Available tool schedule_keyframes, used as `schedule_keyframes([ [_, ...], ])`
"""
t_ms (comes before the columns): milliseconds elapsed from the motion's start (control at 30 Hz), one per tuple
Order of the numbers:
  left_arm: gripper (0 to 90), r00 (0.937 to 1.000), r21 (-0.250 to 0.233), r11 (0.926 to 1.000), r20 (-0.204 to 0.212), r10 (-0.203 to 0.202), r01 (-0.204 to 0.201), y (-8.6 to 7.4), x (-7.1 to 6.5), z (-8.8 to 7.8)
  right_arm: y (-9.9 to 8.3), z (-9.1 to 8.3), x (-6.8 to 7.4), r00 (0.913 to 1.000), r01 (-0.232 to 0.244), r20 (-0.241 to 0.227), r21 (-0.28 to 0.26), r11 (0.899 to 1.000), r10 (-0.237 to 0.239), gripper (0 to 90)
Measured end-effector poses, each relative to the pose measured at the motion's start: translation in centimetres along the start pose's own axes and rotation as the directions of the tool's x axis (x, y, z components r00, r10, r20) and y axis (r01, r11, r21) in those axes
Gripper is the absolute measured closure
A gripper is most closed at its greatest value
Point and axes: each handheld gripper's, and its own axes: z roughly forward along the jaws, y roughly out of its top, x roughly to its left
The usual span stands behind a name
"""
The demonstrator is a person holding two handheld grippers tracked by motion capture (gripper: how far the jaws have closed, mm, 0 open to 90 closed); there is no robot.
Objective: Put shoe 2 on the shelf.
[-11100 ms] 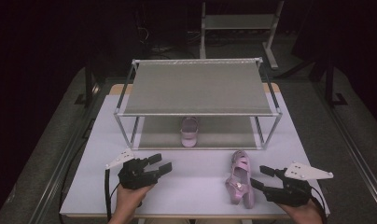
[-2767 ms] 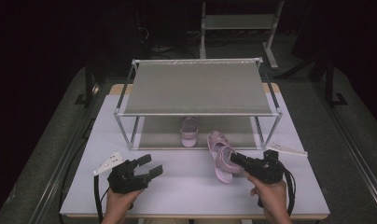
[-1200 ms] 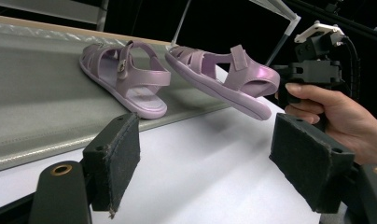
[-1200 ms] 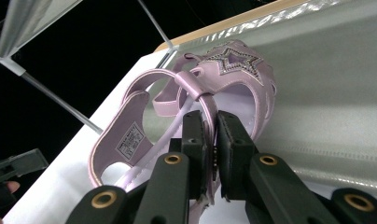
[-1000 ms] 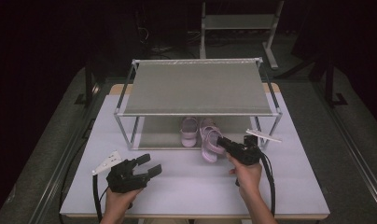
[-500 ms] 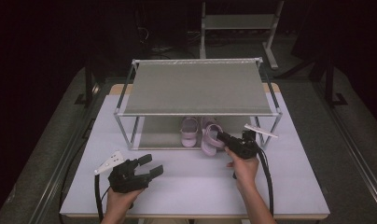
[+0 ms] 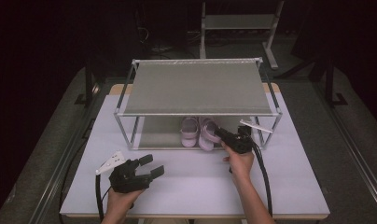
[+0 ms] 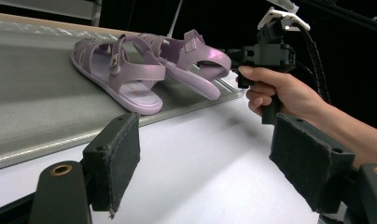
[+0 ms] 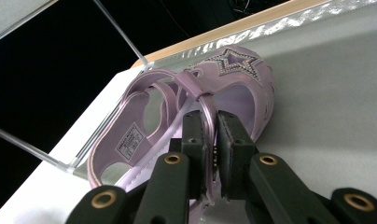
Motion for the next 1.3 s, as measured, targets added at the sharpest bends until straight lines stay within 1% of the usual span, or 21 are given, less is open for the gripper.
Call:
schedule_keyframes([
  [133,23.8,1.0,-0.001,1.0,0.0,0.0,0.0,0.0,0.0,0.0,0.1,0.2,-0.1,0.9999,-0.012,0.001,-0.005,1.0,0.012,81.5],
  [200,23.8,1.0,-0.001,1.0,0.001,0.0,0.0,0.0,0.0,0.0,0.1,0.4,-0.4,0.9995,-0.03,0.008,-0.001,1.0,0.03,81.5],
  [300,23.8,1.0,0.001,1.0,0.004,0.003,-0.003,0.0,-0.1,0.1,0.3,0.8,-0.7,0.9998,-0.016,0.011,-0.007,1.0,0.016,81.5],
  [333,23.8,1.0,0.001,1.0,0.004,0.003,-0.003,0.0,-0.1,0.1,0.4,0.9,-0.7,0.9999,-0.004,0.012,-0.007,1.0,0.004,81.5],
  [367,23.8,1.0,0.002,1.0,0.004,0.003,-0.003,0.0,0.0,0.1,0.5,1.0,-0.5,0.9997,-0.012,0.02,-0.009,1.0,0.012,81.5],
  [467,23.8,1.0,0.0,1.0,0.004,0.002,-0.002,0.1,-0.1,0.1,0.5,1.5,-0.6,0.9997,0.003,0.026,-0.007,1.0,-0.003,81.5],
  [600,23.8,1.0,0.0,1.0,0.005,0.002,-0.002,0.1,-0.1,0.0,0.6,1.8,-0.6,0.9992,0.004,0.039,-0.004,1.0,-0.004,81.5],
  [733,23.8,1.0,0.002,1.0,0.007,0.003,-0.003,0.0,-0.1,0.1,0.9,1.8,-1.1,0.9982,0.037,0.047,-0.004,0.999,-0.037,81.5],
  [767,23.8,1.0,0.002,1.0,0.007,0.004,-0.004,0.0,-0.1,0.1,0.9,1.8,-1.1,0.9982,0.037,0.047,-0.004,0.999,-0.037,81.5],
  [800,23.8,1.0,0.002,1.0,0.007,0.004,-0.004,0.1,-0.1,0.1,1.1,2.0,-1.0,0.9981,-0.003,0.061,-0.019,1.0,0.004,81.5],
  [900,23.8,0.9999,0.003,1.0,0.008,0.006,-0.006,0.0,-0.1,0.2,1.1,2.1,-1.1,0.9975,-0.007,0.07,-0.021,1.0,0.009,81.5],
  [933,23.8,0.9999,0.004,1.0,0.008,0.007,-0.007,0.0,-0.1,0.2,1.1,2.1,-1.2,0.9976,-0.004,0.069,-0.02,1.0,0.006,81.4],
  [967,23.8,0.9999,0.005,1.0,0.009,0.006,-0.006,0.0,-0.1,0.2,0.9,2.0,-1.5,0.9968,0.048,0.064,0.001,0.999,-0.048,81.5],
  [1067,23.8,0.9999,0.004,1.0,0.01,0.005,-0.005,0.0,-0.2,0.3,0.9,2.0,-1.5,0.9962,0.053,0.069,-0.001,0.999,-0.053,81.5],
  [1100,23.8,0.9999,0.005,1.0,0.01,0.006,-0.006,0.0,-0.2,0.3,0.9,2.1,-1.7,0.9944,0.065,0.083,0.001,0.998,-0.065,81.5],
  [1200,23.8,0.9999,0.005,1.0,0.011,0.005,-0.005,0.0,-0.2,0.3,0.9,2.2,-1.7,0.9952,0.061,0.076,-0.001,0.998,-0.061,81.4],
  [1300,23.8,0.9999,0.004,1.0,0.011,0.002,-0.002,0.0,-0.1,0.3,0.8,2.3,-1.7,0.9945,0.062,0.085,0.001,0.998,-0.062,81.5],
])
